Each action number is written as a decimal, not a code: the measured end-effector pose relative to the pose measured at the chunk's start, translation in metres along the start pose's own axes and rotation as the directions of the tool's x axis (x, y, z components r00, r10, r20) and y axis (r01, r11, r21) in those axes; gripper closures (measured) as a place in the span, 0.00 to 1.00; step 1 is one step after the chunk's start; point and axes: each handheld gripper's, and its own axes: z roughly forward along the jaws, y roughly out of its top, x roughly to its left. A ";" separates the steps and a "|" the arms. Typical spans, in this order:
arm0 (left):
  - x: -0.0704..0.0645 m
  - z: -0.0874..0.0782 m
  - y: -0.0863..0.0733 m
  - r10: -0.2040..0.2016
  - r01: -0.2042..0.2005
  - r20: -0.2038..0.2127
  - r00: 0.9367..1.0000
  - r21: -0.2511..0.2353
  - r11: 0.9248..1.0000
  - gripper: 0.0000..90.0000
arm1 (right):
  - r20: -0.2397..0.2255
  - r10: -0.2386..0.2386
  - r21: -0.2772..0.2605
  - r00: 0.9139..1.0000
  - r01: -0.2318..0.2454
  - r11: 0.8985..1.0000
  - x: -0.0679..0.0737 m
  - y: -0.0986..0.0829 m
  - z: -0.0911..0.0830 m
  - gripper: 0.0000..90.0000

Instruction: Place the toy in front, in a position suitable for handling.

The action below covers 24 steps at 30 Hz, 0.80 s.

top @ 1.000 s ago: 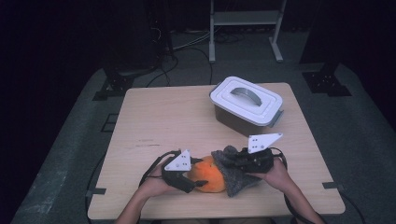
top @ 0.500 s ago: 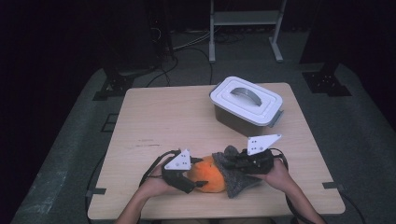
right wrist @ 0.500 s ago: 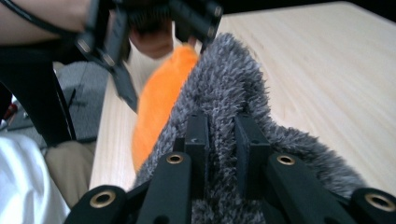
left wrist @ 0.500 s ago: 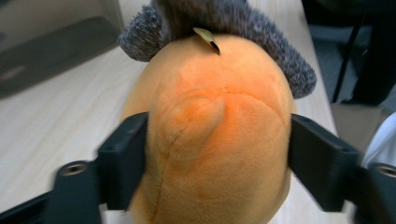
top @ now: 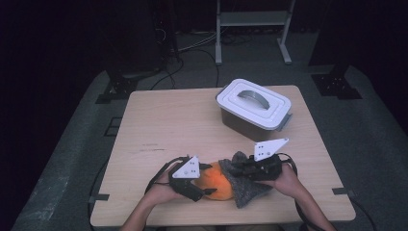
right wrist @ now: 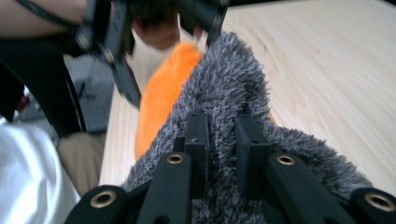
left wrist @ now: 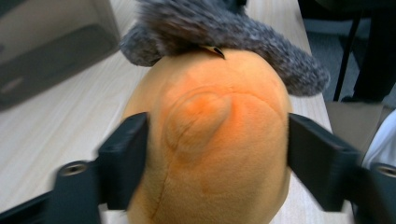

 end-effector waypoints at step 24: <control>-0.016 0.007 0.013 0.139 -0.138 -0.028 0.990 0.044 0.989 0.32 | -0.048 -0.034 -0.037 0.998 0.032 0.999 0.015 0.022 0.003 0.86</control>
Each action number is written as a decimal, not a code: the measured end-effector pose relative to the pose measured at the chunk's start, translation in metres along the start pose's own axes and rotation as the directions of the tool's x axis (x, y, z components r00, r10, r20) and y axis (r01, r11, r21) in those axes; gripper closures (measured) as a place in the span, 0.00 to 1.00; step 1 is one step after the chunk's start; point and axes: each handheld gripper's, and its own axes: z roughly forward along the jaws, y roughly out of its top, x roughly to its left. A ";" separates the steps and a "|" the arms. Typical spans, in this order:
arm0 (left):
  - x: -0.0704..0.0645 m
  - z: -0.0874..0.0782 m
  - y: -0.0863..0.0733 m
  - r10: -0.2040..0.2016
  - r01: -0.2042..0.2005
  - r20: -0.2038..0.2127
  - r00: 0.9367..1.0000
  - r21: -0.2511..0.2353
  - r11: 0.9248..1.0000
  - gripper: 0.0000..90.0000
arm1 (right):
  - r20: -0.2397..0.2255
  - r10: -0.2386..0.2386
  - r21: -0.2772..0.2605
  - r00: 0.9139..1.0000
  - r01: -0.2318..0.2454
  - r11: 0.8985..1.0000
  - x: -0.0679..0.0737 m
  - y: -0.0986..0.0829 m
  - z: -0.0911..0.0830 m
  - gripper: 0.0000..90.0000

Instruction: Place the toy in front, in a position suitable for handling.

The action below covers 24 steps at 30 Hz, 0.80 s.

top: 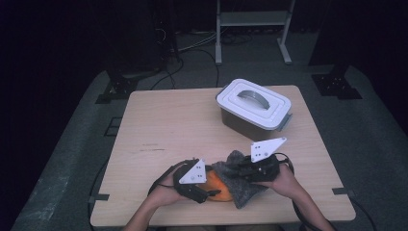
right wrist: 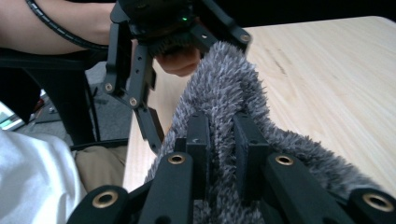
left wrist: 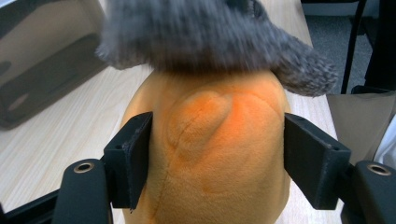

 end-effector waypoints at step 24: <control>0.025 -0.015 -0.028 -0.169 0.169 0.046 0.985 -0.003 0.986 0.34 | 0.055 0.075 0.040 0.996 -0.078 0.996 -0.017 -0.026 -0.004 0.85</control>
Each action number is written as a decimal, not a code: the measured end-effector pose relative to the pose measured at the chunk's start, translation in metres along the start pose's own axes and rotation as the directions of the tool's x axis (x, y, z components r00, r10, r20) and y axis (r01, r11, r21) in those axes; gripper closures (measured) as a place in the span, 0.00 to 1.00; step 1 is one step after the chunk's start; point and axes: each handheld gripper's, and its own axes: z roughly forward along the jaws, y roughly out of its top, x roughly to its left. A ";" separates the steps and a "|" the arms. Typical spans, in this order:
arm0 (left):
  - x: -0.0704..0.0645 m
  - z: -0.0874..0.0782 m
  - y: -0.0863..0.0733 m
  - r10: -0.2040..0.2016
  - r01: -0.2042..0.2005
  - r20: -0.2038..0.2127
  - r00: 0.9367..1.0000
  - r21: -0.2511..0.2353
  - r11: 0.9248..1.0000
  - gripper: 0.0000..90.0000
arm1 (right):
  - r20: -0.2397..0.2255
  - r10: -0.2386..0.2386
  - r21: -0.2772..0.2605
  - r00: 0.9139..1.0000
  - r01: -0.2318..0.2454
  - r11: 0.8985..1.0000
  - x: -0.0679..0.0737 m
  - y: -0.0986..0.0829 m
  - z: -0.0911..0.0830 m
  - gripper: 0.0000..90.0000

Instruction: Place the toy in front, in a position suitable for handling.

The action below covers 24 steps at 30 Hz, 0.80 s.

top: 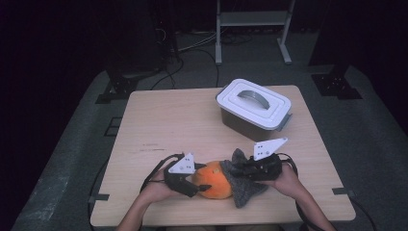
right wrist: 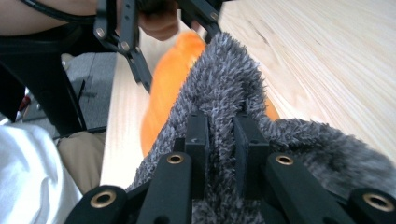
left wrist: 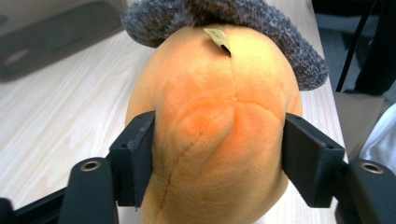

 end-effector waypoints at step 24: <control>0.011 -0.008 -0.014 -0.032 0.033 0.052 0.998 -0.025 0.999 0.39 | 0.008 0.090 -0.051 0.996 -0.090 0.995 -0.010 -0.012 0.000 0.85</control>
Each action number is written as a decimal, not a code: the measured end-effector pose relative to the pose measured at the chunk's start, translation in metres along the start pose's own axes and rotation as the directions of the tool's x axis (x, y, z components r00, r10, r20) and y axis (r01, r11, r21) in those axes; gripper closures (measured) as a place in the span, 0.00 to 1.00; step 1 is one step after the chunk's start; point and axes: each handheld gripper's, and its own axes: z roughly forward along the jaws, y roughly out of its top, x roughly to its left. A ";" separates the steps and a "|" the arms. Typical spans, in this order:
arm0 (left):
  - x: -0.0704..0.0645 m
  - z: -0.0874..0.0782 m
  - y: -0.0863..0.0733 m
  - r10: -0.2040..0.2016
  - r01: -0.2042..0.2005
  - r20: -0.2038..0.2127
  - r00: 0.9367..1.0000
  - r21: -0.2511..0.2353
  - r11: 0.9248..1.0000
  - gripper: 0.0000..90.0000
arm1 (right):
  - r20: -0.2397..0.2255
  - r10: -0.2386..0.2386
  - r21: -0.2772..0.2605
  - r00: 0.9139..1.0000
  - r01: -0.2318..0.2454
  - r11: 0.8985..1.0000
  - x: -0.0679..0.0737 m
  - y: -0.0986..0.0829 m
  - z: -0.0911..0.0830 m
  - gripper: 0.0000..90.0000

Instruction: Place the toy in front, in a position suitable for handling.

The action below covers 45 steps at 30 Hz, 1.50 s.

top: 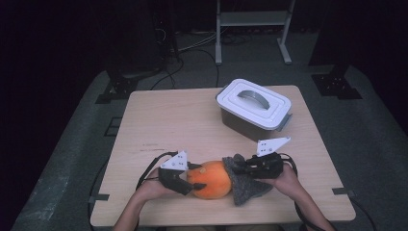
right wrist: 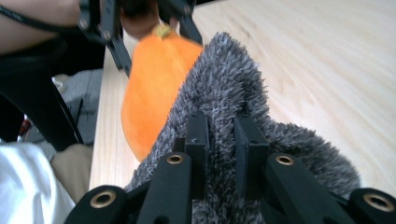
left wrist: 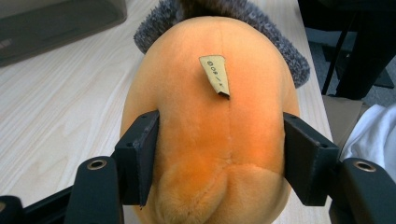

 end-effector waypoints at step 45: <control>-0.009 0.004 0.007 0.044 -0.045 -0.029 0.999 -0.035 0.998 0.37 | -0.037 0.052 -0.036 0.998 -0.054 0.998 -0.002 -0.003 0.010 0.84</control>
